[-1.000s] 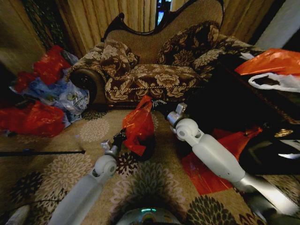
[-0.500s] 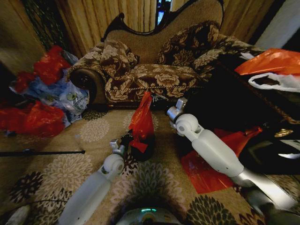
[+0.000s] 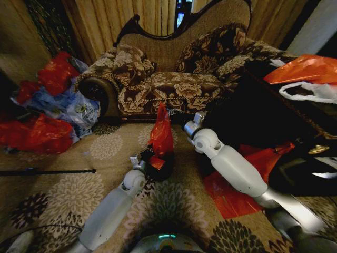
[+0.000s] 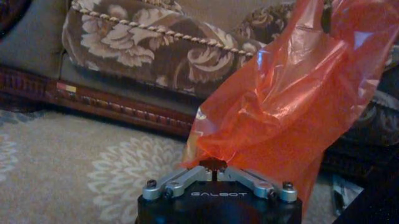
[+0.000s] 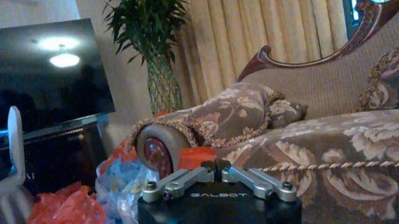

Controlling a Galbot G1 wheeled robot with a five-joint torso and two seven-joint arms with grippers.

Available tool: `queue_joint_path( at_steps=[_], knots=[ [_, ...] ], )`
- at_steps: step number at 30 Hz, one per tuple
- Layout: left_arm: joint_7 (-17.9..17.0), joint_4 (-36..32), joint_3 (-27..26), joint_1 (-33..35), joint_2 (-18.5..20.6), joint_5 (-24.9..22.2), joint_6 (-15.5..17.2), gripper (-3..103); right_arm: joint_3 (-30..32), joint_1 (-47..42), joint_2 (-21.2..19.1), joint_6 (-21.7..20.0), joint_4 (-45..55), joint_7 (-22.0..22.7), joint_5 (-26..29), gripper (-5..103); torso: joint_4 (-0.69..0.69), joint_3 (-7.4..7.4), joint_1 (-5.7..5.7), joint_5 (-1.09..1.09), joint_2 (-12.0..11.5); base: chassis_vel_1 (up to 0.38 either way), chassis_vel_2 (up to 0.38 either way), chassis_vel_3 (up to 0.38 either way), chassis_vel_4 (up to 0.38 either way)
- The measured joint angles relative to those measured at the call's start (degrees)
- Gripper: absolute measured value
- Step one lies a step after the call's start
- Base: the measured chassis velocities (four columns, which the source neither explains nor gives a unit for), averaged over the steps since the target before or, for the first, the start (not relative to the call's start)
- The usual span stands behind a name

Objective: Place a garbage bag over the trash bin.

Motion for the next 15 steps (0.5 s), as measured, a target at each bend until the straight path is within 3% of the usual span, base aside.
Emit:
queue_joint_path(
  at_steps=[15],
  knots=[
    [-0.22, 5.94, 2.55, -4.25, -2.86, 0.2, 0.32, 0, 0.03, -3.42, -1.58, -0.03, 2.92, -0.88, 0.24, 0, -0.01, 0.0, 0.0, 0.0, 0.0, 0.0, 0.0, 0.0, 0.0]
  ],
)
